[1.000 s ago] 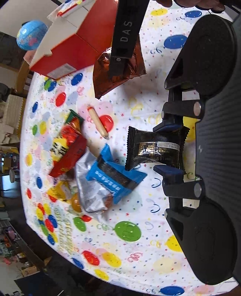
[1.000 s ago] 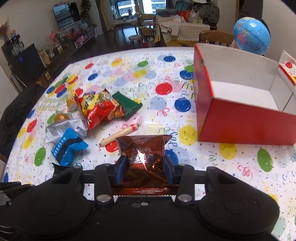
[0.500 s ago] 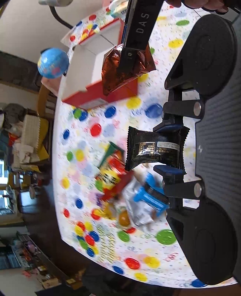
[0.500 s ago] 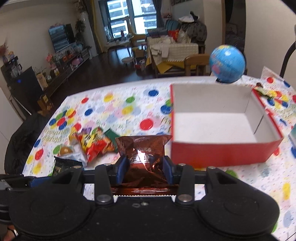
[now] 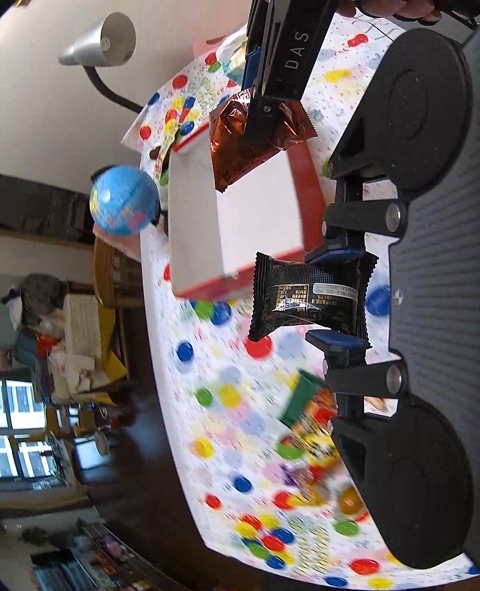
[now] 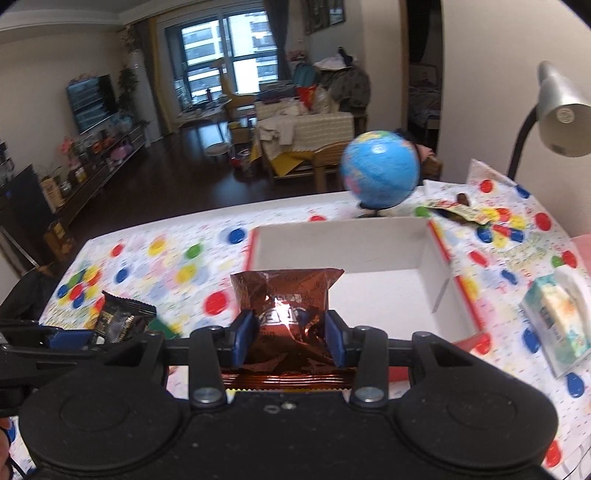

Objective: Organize snacks
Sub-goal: 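Carry the black packet with the left tool while the right tool carries the foil bag over the box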

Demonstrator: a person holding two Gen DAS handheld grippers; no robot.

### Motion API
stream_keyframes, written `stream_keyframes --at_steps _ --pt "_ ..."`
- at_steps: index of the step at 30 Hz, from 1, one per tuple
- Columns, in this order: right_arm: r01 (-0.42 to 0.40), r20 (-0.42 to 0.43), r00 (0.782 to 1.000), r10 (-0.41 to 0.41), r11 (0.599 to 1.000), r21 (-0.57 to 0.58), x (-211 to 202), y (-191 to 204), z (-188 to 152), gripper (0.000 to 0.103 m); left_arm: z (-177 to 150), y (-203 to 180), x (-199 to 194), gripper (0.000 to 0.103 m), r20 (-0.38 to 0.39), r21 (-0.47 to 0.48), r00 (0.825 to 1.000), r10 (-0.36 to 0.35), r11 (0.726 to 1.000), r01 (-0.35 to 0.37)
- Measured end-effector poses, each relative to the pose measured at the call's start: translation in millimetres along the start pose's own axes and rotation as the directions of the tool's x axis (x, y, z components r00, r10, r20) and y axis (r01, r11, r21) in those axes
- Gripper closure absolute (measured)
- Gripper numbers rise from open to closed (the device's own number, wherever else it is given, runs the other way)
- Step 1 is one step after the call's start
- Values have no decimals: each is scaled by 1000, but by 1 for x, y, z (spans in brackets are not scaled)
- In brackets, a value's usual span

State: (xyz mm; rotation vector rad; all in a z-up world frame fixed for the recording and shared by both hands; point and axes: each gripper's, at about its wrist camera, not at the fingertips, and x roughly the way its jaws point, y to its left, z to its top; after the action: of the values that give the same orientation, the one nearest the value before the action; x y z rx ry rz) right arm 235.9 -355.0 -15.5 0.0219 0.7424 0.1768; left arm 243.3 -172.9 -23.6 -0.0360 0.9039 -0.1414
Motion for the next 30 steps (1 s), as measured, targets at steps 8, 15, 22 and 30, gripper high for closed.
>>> stream_keyframes --at_steps 8,15,22,30 --pt "50 -34 998 -48 998 48 29 -59 13 63 38 -45 42 66 -16 61 999 -36 997 37" --pt "74 -86 994 -69 996 54 66 -91 14 63 58 -66 92 66 -77 78 996 -34 996 40" --pt "80 -159 984 -76 997 20 104 -104 7 63 64 -83 142 66 -150 123 989 -11 992 30" --pt "61 -217 974 -59 998 0 133 -108 1 63 65 -101 182 66 -218 180 976 18 983 22"
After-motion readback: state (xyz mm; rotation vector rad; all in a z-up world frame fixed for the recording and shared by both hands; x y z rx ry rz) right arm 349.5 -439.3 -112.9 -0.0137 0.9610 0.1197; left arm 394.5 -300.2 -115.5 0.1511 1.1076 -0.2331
